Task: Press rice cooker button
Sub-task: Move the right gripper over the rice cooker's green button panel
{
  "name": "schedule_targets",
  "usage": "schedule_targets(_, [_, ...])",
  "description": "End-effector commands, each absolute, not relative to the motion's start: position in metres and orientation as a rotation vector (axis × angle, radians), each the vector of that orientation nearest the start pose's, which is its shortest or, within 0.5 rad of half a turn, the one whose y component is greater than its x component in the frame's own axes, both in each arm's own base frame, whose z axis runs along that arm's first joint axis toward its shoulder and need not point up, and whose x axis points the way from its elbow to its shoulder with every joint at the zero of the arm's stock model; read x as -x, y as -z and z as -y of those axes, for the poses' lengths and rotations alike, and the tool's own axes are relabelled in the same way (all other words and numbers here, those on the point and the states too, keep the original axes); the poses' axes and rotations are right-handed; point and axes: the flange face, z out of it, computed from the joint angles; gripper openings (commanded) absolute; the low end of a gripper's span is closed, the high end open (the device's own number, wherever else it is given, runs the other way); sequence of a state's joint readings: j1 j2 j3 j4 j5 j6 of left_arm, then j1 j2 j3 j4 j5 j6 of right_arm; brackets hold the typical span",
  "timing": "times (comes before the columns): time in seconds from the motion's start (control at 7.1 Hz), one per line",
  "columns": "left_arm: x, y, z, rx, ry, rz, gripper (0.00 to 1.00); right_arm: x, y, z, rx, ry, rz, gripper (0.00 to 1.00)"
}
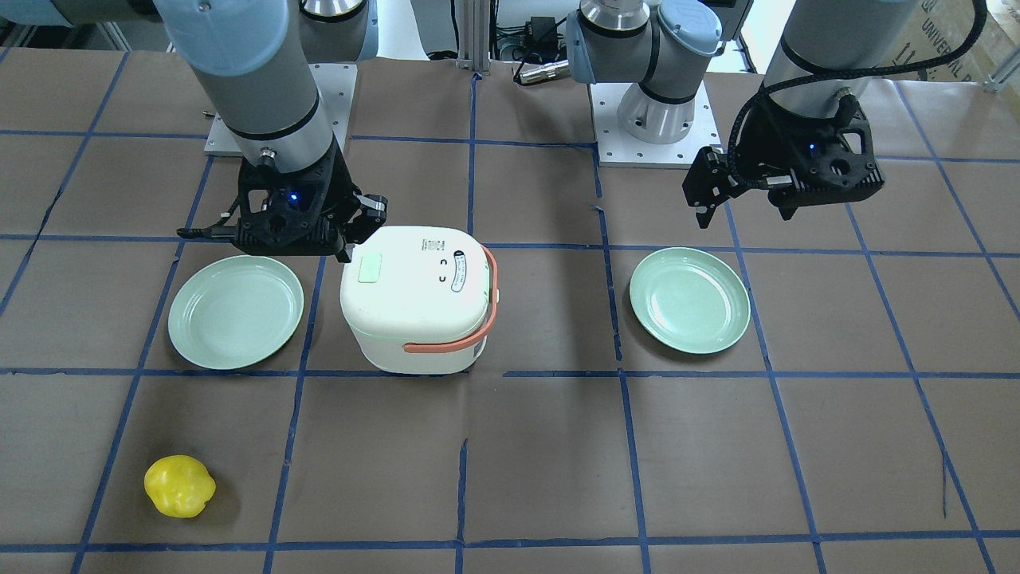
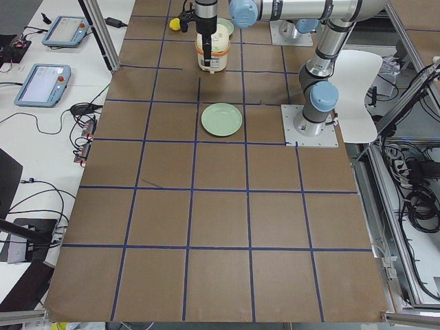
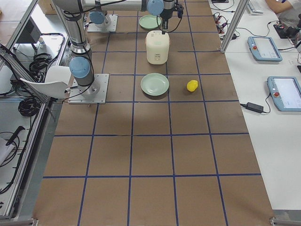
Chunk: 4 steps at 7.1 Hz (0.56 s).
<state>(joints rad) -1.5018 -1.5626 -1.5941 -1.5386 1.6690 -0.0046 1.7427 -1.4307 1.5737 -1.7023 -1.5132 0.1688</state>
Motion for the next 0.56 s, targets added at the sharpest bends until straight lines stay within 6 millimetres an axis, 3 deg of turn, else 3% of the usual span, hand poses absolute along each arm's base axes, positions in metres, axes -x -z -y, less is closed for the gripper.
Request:
schedule_targets(0.0, [0.089, -0.484, 0.498, 0.113, 0.021, -3.041, 1.00, -0.238, -0.408, 0.508, -0.009, -0.009, -3.088, 0.01])
schedule_targets(0.28, [0.089, -0.484, 0.497, 0.113, 0.021, -3.041, 1.00, -0.238, -0.382, 0.504, -0.025, -0.070, -3.092, 0.02])
schedule_targets(0.42, [0.089, -0.485, 0.497, 0.113, 0.023, -3.041, 1.00, -0.237, -0.379, 0.499, -0.023, -0.082, -3.093, 0.02])
